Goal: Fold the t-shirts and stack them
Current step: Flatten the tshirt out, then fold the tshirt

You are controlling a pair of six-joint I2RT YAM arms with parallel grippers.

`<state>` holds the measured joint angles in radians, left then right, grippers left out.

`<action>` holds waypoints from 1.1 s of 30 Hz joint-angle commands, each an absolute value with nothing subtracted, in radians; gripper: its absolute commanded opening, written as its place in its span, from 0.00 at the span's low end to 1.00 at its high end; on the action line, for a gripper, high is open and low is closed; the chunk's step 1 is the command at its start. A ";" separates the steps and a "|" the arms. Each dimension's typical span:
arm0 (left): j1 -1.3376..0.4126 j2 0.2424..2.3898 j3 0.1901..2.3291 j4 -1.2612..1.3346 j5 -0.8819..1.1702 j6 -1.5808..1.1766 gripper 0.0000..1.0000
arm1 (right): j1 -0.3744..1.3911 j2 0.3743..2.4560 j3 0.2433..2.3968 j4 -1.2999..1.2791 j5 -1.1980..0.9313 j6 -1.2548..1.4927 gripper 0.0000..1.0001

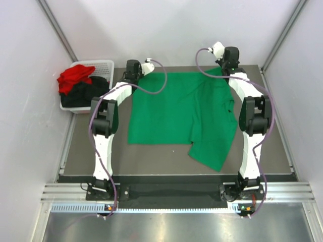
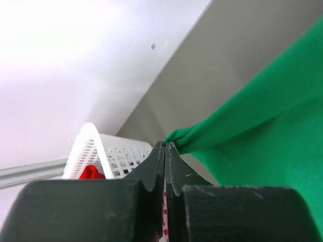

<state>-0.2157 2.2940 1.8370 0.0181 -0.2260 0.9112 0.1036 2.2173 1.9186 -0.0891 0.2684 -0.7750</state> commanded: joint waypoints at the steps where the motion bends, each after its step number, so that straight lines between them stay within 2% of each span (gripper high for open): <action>1: -0.222 2.273 1.900 0.160 -0.235 0.813 0.00 | 0.135 2.229 1.989 -0.008 0.313 -0.764 0.00; 5: -0.207 2.357 2.170 -0.146 -0.184 0.513 0.00 | 0.149 2.244 2.051 -0.008 0.330 -0.742 0.00; 8: -0.204 2.367 2.236 -0.256 -0.102 0.437 0.00 | 0.149 2.234 2.049 -0.029 0.330 -0.735 0.00; 11: -0.212 2.295 2.160 -0.261 -0.015 0.430 0.00 | 0.149 2.194 2.030 -0.081 0.307 -0.704 0.00; 17: -0.219 2.203 2.010 -0.225 -0.024 0.433 0.00 | 0.150 2.118 1.908 -0.087 0.316 -0.701 0.00; 21: -0.219 2.172 1.928 -0.210 -0.023 0.433 0.00 | 0.149 2.126 1.904 -0.100 0.322 -0.692 0.00; 33: -0.216 2.209 1.965 -0.155 -0.011 0.445 0.00 | 0.172 2.092 1.881 -0.117 0.345 -0.695 0.00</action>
<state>-0.2184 2.2513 1.9190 -0.2287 -0.0326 0.4431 0.1623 2.1880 1.8858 -0.1299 0.3176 -0.7033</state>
